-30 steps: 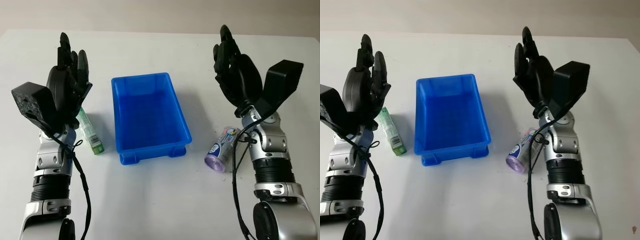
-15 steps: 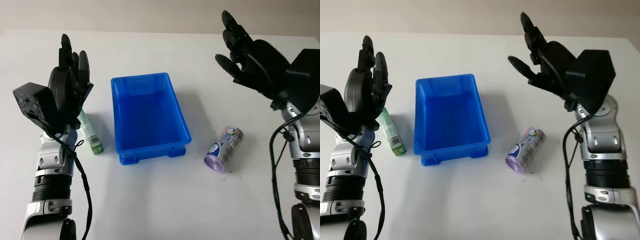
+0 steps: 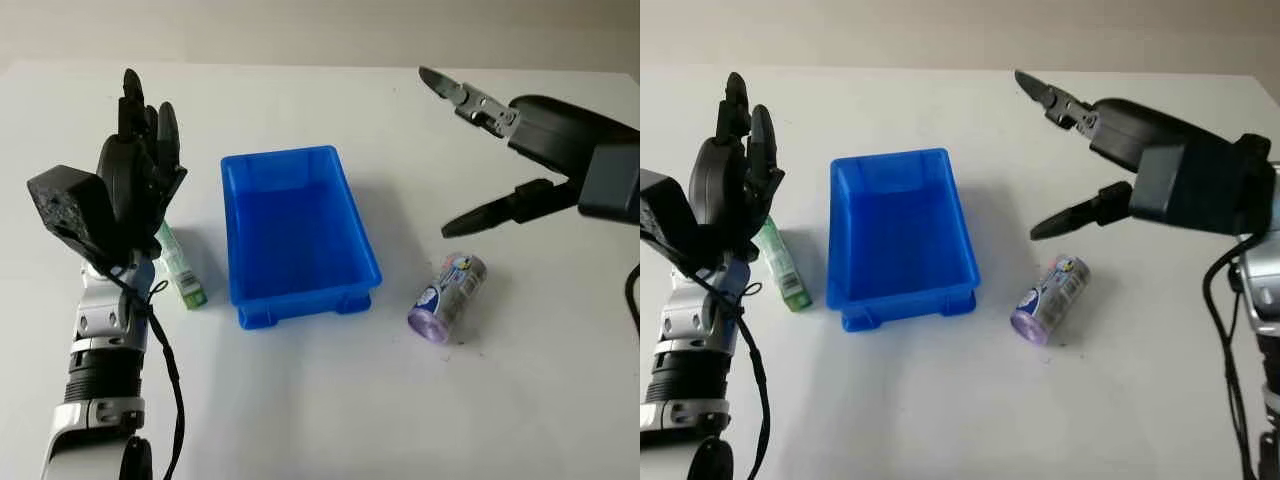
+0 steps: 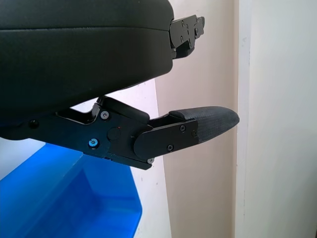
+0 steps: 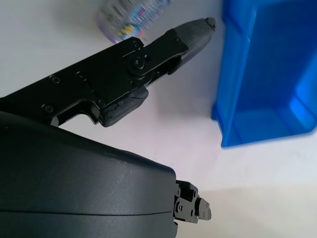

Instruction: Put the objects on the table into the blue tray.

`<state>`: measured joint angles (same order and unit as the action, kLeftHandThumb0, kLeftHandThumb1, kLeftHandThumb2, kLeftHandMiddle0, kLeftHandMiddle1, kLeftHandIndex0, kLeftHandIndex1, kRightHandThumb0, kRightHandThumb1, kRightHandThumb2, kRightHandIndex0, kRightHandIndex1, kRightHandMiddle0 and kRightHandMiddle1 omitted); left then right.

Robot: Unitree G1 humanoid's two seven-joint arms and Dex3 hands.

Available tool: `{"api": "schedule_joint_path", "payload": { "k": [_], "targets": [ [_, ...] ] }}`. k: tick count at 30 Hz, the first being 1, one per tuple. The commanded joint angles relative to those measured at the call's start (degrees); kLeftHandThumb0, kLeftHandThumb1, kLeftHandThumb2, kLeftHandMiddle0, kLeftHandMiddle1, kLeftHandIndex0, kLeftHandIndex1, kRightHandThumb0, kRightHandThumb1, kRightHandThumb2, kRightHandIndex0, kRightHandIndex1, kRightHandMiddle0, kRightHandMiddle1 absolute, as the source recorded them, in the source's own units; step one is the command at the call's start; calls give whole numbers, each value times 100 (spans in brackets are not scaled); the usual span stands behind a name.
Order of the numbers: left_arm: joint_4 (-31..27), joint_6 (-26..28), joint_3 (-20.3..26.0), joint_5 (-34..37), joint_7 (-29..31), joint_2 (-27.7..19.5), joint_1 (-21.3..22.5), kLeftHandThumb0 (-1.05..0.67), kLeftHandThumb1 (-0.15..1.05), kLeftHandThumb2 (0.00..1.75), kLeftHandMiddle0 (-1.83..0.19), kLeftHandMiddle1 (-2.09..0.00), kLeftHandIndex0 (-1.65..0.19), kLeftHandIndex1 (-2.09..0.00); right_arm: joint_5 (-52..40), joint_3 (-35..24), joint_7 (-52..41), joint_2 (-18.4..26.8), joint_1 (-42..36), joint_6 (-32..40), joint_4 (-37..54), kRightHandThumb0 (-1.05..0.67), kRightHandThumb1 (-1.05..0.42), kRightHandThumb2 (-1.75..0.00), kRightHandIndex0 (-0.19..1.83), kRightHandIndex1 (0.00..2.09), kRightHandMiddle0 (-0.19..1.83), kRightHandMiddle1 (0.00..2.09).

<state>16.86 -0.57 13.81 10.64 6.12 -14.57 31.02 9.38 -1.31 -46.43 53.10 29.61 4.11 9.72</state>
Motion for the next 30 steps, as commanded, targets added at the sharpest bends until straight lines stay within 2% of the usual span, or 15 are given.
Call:
{"api": "schedule_joint_path", "payload": {
  "k": [1, 6, 13, 17, 18, 21, 24, 30],
  "targets": [
    [22, 6, 5, -28, 26, -84, 86, -69, 105, 63, 19, 0, 19, 0, 135, 26, -126, 282, -222, -239, 261, -60, -73, -3, -19, 3, -14, 5],
    [154, -61, 2, -18, 121, -118, 143, -68, 105, 64, 19, 0, 19, 0, 498, 48, -201, 625, -519, -1074, 358, -57, -74, -5, -17, 5, -12, 6],
    [223, -101, 9, -7, 184, -126, 178, -68, 105, 64, 19, 0, 19, 0, 671, 41, 202, 591, -872, -2377, -83, -56, -74, -5, -13, 7, -7, 7],
    [199, -107, 5, -34, 179, -160, 165, -67, 105, 64, 19, 0, 19, 0, 826, 84, 286, 601, -904, -2687, -199, -60, -76, -6, -13, 6, -7, 6],
    [192, -102, 3, -42, 174, -168, 163, -68, 105, 64, 19, 0, 19, 0, 886, 106, 317, 599, -920, -2786, -244, -66, -81, -8, -12, 6, -7, 6],
    [166, -73, -4, -56, 144, -170, 161, -68, 105, 64, 19, 0, 19, 0, 982, 150, 390, 555, -991, -2965, -356, -69, -84, -8, -11, 6, -6, 6],
    [162, -68, -4, -44, 158, -167, 161, -68, 105, 64, 19, 0, 19, 0, 1007, 170, 518, 475, -1084, -3128, -505, -67, -85, -7, -11, 6, -6, 6],
    [173, -97, -8, -85, 158, -172, 160, -68, 105, 65, 19, 0, 19, 0, 1291, 312, 835, 408, -1129, -3352, -877, -47, -79, -5, -7, 7, -3, 6]
  ]
}}
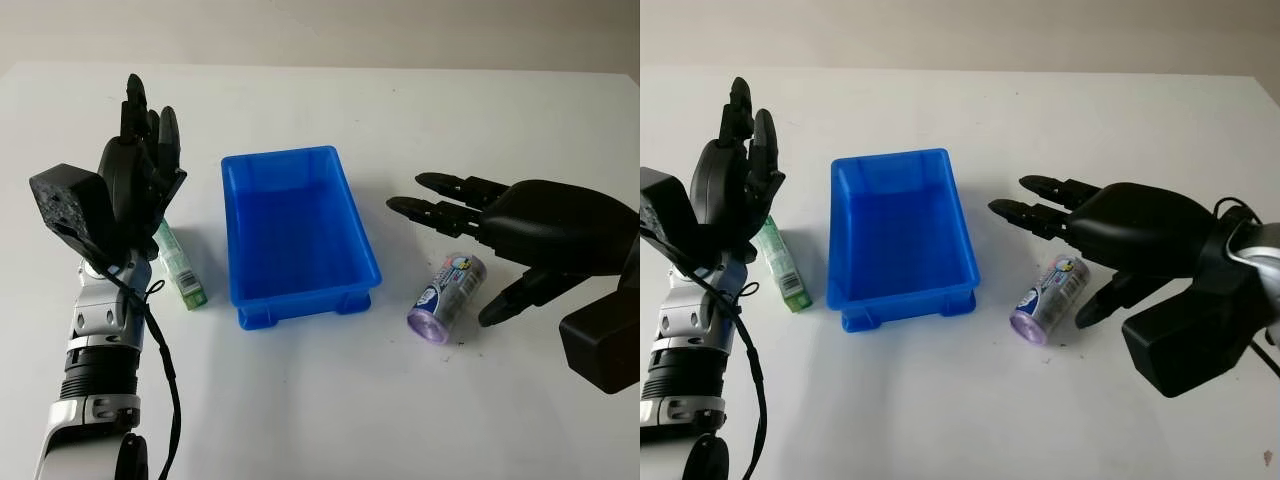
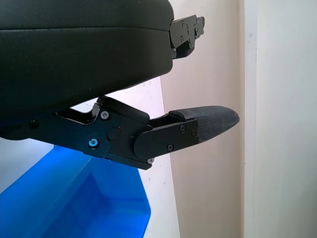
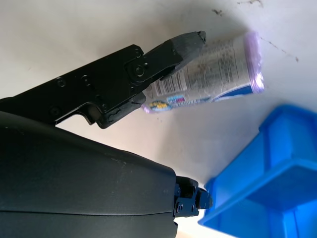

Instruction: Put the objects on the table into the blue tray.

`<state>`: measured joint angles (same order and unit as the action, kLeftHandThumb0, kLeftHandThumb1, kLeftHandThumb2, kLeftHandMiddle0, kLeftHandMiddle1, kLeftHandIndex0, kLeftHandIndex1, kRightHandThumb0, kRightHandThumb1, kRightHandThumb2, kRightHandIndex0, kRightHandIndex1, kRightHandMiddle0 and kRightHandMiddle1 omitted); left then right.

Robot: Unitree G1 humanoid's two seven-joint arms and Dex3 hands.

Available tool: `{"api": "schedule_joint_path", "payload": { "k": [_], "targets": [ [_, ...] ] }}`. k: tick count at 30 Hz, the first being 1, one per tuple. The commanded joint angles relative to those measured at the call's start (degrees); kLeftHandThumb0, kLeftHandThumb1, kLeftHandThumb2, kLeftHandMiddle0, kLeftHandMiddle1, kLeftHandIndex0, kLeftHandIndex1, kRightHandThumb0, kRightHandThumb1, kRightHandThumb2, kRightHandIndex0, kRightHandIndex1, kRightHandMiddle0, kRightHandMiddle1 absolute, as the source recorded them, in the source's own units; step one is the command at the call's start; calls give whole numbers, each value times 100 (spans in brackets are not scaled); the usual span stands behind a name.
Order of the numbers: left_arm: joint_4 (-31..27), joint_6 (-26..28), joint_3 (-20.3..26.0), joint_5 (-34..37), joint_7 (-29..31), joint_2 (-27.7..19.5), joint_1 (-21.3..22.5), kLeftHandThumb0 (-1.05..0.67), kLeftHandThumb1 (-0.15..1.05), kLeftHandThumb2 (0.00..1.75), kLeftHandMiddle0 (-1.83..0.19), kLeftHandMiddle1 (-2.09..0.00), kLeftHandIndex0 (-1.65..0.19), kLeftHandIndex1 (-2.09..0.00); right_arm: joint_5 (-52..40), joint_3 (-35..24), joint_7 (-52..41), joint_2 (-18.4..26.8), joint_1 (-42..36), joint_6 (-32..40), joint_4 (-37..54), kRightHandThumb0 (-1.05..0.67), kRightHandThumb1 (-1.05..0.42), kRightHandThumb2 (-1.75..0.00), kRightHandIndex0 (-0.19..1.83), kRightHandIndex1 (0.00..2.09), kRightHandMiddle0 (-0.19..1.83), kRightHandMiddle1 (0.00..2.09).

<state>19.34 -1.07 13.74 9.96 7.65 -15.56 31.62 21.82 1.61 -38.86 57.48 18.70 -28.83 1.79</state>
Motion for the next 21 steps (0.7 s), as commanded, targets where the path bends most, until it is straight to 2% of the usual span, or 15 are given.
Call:
{"api": "schedule_joint_path", "payload": {
  "k": [1, 12, 18, 21],
  "targets": [
    [-84, -37, 3, -10, 12, -72, 97, -68, 105, 65, 19, 0, 19, 0, 79, 42, 76, -35, -47, -2, -99, -45, -80, -5, -7, 7, -4, 6],
    [-145, 16, 8, -38, 8, -113, 87, -68, 105, 65, 19, 0, 19, 0, 165, 138, 350, -91, -260, -130, -328, -47, -84, -6, -3, 7, 0, 7],
    [-169, 63, 4, -26, 31, -121, 79, -69, 105, 65, 19, 0, 19, 0, -122, 65, 344, -172, -478, 46, -147, -35, -87, -6, 2, 9, 6, 8],
    [-157, 72, -3, -35, 33, -122, 86, -69, 105, 65, 19, 0, 19, 0, -282, 26, 526, -302, -556, -98, -185, -27, -86, -5, 18, 16, 22, 14]
  ]
}}
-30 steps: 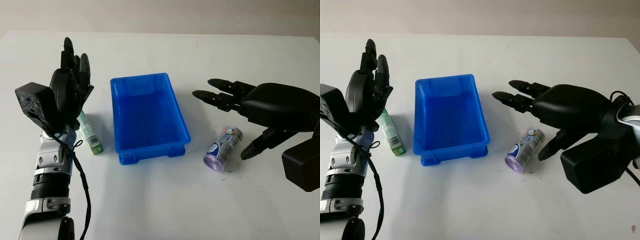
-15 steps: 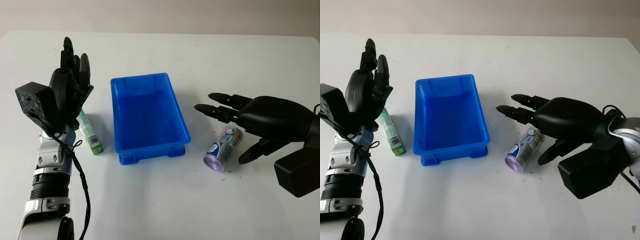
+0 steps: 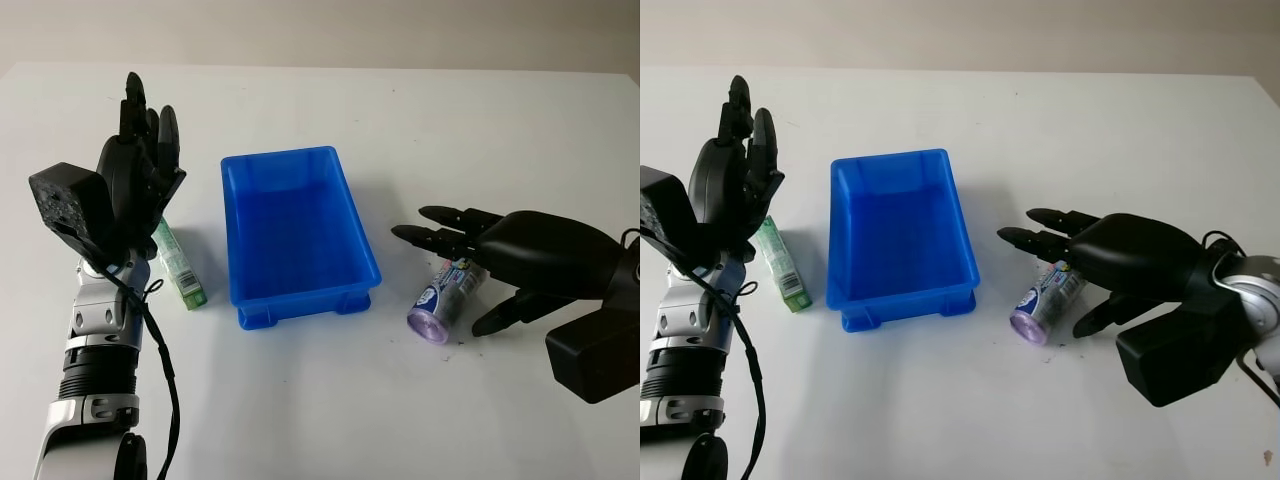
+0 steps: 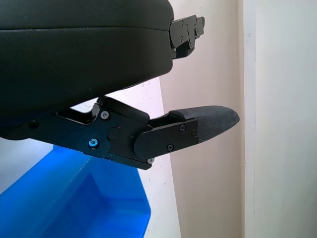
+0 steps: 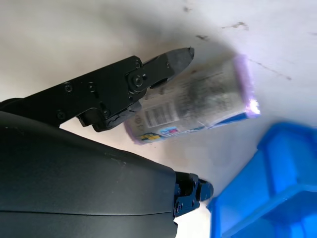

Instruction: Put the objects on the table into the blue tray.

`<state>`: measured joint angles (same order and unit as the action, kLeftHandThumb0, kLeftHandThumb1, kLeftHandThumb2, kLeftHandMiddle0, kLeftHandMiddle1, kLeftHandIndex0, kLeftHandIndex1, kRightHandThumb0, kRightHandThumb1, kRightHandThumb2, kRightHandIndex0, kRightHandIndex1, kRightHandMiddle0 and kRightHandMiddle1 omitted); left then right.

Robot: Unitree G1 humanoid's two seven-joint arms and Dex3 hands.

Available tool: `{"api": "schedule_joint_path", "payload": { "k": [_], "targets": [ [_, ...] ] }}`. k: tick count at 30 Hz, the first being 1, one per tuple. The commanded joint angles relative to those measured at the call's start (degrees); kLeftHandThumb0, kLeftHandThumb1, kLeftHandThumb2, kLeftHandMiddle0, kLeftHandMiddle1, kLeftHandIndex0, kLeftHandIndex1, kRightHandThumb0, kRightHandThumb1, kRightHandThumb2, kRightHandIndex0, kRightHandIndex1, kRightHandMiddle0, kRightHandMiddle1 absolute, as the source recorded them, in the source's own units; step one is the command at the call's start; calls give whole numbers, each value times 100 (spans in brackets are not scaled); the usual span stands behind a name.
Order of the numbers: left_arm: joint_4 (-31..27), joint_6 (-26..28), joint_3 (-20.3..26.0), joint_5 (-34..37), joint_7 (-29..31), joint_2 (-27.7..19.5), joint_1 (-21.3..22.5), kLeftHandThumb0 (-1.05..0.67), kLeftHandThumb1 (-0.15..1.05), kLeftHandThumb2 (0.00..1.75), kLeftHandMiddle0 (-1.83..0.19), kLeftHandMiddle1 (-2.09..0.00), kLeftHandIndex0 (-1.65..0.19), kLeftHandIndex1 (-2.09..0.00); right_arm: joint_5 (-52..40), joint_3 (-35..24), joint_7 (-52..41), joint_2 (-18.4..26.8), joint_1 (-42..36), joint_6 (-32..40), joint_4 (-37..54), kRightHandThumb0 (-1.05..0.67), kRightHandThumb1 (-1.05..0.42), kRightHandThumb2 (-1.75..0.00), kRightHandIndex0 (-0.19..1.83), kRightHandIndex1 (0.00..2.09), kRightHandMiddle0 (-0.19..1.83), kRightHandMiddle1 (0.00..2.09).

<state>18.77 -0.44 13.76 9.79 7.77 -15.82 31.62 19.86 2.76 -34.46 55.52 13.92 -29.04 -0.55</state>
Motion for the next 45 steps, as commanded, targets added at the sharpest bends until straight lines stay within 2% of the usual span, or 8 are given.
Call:
{"api": "schedule_joint_path", "payload": {
  "k": [1, 8, 11, 16, 20, 24, 31, 45],
  "targets": [
    [-101, 15, -3, -11, 27, -92, 84, -69, 105, 65, 19, 0, 19, 0, -110, -83, 145, -144, -88, -128, 17, -25, -86, -5, 23, 18, 26, 15],
    [-87, -20, 13, -21, -21, -70, 92, -68, 105, 65, 19, 0, 19, 0, 37, 87, 420, -289, -21, -630, -328, -22, -93, -6, 49, 29, 45, 32],
    [-83, -24, 0, -42, -6, -92, 80, -70, 105, 64, 19, -1, 19, 0, 160, 166, 623, -423, 53, -891, -568, -17, -96, -6, 52, 46, 25, 88],
    [-148, -7, 15, -15, 19, -81, 34, -69, 105, 65, 19, 0, 19, 0, 492, 278, 870, -531, 178, -1106, -768, -18, -102, -5, 18, 158, 11, 168],
    [-156, -59, 48, 4, -13, -53, 18, -68, 105, 64, 19, 0, 19, 0, 981, 372, 1173, -523, 344, -1306, -936, -27, -98, -5, 23, 201, 19, 191],
    [-203, -22, 52, 20, -25, -41, 5, -68, 105, 63, 19, 0, 19, 0, 1417, 421, 1515, -501, 458, -1426, -1010, -40, -96, -5, 43, 204, 39, 182],
    [-194, 21, 3, -9, 4, -72, 11, -68, 105, 65, 19, 0, 19, 0, 2169, 335, 2442, -546, 752, -1296, -1088, -40, -104, -17, 93, 209, 70, 209],
    [-197, 38, 10, 1, -7, -42, 18, -67, 105, 65, 19, 0, 19, 0, 2592, 596, 4170, -1107, 2868, -904, -2715, -43, -96, -5, 84, 207, 71, 209]
  ]
}}
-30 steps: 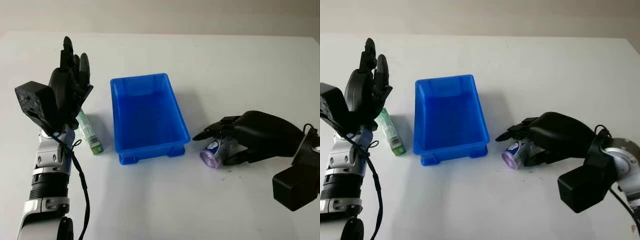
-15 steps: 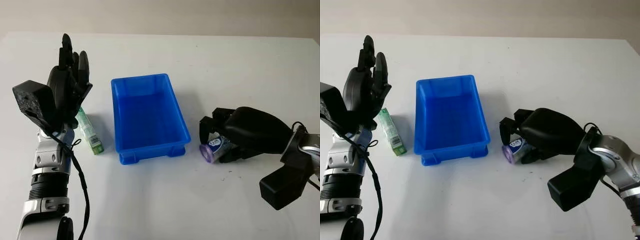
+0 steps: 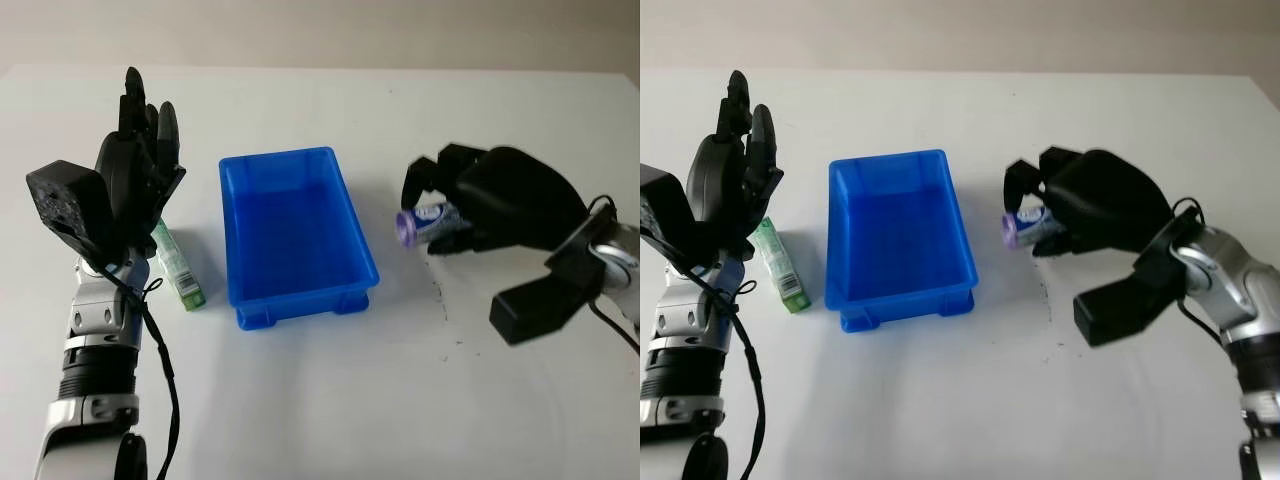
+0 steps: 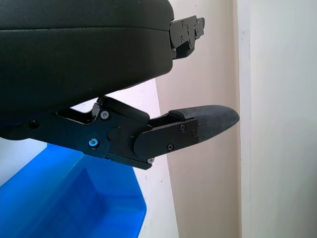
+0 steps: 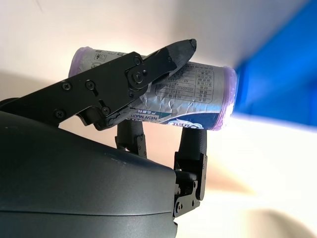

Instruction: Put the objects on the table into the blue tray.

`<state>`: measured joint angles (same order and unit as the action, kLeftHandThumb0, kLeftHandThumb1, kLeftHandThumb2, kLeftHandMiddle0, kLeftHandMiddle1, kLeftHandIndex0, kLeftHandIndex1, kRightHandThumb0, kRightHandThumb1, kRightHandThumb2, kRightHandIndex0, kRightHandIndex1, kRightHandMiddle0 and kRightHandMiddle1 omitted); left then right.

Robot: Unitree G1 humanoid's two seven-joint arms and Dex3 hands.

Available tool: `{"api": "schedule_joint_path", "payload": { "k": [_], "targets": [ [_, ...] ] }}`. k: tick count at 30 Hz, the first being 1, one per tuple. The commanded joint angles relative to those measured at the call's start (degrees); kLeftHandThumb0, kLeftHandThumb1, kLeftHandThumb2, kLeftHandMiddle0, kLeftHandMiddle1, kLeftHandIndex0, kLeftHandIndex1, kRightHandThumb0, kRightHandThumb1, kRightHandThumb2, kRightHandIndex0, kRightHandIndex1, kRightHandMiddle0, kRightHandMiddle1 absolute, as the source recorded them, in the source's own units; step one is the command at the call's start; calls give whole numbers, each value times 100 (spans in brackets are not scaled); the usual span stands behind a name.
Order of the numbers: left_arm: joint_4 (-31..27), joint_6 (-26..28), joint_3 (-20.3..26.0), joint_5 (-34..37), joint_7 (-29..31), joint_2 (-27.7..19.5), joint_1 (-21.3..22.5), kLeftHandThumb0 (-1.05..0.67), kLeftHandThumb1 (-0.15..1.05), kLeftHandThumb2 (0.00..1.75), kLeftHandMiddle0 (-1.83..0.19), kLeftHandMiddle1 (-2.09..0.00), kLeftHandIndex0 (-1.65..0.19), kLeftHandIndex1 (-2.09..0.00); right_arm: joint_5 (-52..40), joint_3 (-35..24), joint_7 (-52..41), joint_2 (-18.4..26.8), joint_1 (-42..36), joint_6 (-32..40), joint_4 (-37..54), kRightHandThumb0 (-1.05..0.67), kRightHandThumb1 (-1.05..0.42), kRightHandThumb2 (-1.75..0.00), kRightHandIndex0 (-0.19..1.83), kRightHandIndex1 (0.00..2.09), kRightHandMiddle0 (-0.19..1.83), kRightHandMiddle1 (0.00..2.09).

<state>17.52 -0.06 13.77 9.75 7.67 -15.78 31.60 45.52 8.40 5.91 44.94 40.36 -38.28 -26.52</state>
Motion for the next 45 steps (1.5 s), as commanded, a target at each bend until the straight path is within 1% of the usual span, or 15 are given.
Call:
{"api": "schedule_joint_path", "payload": {
  "k": [1, 6, 11, 16, 19, 25, 29, 33, 36, 39, 40, 42, 43, 44, 45],
  "targets": [
    [-71, -5, 12, 9, 12, -51, 16, -67, 105, 64, 19, 0, 19, 0, 34, 45, 291, -134, 424, 108, -253, -42, -95, -5, 88, 205, 74, 208],
    [-29, -16, 21, 19, 5, -44, 35, -67, 105, 64, 19, 0, 19, 0, -77, 82, 1039, -720, 1157, 618, -796, -41, -95, -6, 99, 209, 84, 209],
    [-19, -41, 14, -35, 2, -86, 60, -68, 105, 64, 19, 0, 19, 0, -368, 237, 1249, -1259, 1436, 602, -1064, -42, -102, -7, 108, 209, 92, 209],
    [-40, -70, 42, -29, -48, -82, 90, -70, 105, 62, 19, 0, 19, 0, -971, 393, 699, -1815, 1558, 471, -1168, -44, -105, -10, 106, 209, 89, 209],
    [-76, -38, 47, -7, -48, -84, 91, -70, 105, 62, 19, 0, 19, 0, -1228, 489, 298, -2065, 1548, 524, -1060, -46, -105, -12, 112, 209, 92, 209],
    [-45, -51, -6, -67, -126, -46, 149, -70, 105, 61, 19, 0, 19, 0, -1484, 710, -629, -2341, 1536, 706, -940, -45, -105, -12, 102, 209, 87, 209],
    [-62, -45, -46, -74, -145, -20, 141, -71, 105, 62, 19, 0, 19, 0, -1586, 783, -1009, -2440, 1497, 728, -912, -42, -105, -8, 109, 209, 85, 209],
    [-96, -28, -69, -84, -169, -12, 95, -70, 105, 62, 19, 0, 19, 0, -1690, 809, -1471, -2440, 1443, 938, -830, -43, -105, -10, 103, 209, 81, 209],
    [-131, 2, -75, -66, -159, -16, 59, -69, 105, 63, 19, 0, 19, 0, -1678, 873, -1934, -2367, 1455, 1262, -680, -46, -105, -12, 89, 209, 67, 209],
    [-170, 33, -77, -73, -183, -9, 35, -68, 105, 64, 19, 0, 19, 0, -1621, 924, -2264, -2287, 1473, 1478, -606, -51, -105, -9, 64, 209, 42, 207],
    [-185, 46, -80, -79, -192, -9, 27, -68, 105, 64, 19, 0, 19, 0, -1634, 924, -2382, -2270, 1464, 1572, -568, -56, -105, -8, 43, 197, 28, 196],
    [-198, 48, -83, -75, -195, -9, 14, -67, 105, 65, 19, 0, 19, 0, -1674, 931, -2653, -2202, 1443, 1697, -455, -63, -105, -9, 24, 167, 16, 165],
    [-199, 45, -83, -68, -189, -10, 11, -67, 105, 65, 19, 0, 19, 0, -1700, 930, -2780, -2173, 1432, 1744, -395, -68, -105, -14, 12, 126, 7, 123],
    [-198, 46, -79, -46, -169, -10, 9, -67, 105, 65, 19, 0, 19, 0, -1719, 930, -2902, -2139, 1421, 1773, -331, -72, -105, -17, 14, 83, 9, 83],
    [-198, 52, -80, -33, -153, -11, 7, -66, 105, 65, 19, 0, 19, 0, -1760, 923, -3023, -2095, 1410, 1759, -271, -75, -105, -20, 12, 57, 7, 59]
  ]
}}
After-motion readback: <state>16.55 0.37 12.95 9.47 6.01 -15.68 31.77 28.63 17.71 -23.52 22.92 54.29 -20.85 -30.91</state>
